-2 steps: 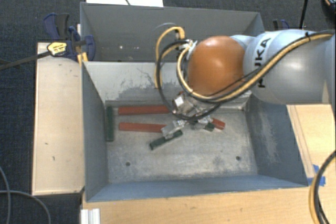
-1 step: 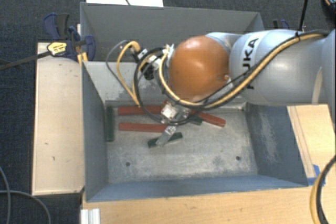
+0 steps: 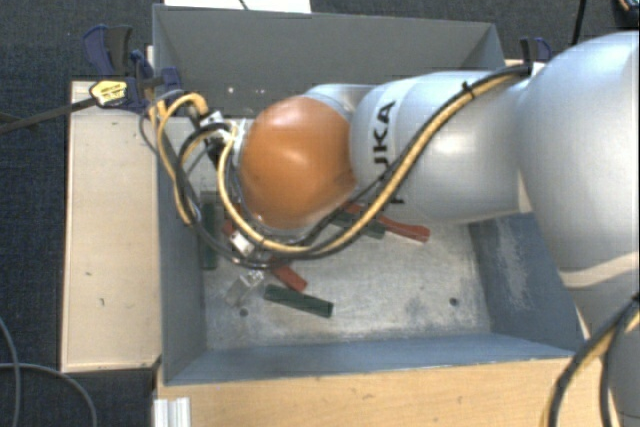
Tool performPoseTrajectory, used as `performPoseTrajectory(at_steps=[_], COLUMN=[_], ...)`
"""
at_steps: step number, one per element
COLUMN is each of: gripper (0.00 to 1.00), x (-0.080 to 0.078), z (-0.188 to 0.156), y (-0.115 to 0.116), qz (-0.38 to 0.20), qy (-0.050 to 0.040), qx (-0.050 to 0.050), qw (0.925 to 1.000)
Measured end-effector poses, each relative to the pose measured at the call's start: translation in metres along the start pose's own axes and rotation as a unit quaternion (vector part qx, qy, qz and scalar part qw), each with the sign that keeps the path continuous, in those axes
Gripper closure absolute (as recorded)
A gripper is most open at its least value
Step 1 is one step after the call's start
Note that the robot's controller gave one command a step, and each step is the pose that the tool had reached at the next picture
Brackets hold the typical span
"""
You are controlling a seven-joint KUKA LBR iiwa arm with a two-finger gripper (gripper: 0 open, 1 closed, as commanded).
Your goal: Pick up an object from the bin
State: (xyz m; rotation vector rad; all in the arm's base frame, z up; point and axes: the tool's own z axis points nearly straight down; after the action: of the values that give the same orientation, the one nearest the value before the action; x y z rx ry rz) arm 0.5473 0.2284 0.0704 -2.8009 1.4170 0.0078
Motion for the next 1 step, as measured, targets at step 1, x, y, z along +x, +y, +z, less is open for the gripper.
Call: performPoseTrajectory(at_steps=[1], gripper=[0.0], x=[0.1306], z=[-0.029], y=[0.0524], qz=[-0.039], qy=[0.0042], qx=[0.001], qw=[0.9992])
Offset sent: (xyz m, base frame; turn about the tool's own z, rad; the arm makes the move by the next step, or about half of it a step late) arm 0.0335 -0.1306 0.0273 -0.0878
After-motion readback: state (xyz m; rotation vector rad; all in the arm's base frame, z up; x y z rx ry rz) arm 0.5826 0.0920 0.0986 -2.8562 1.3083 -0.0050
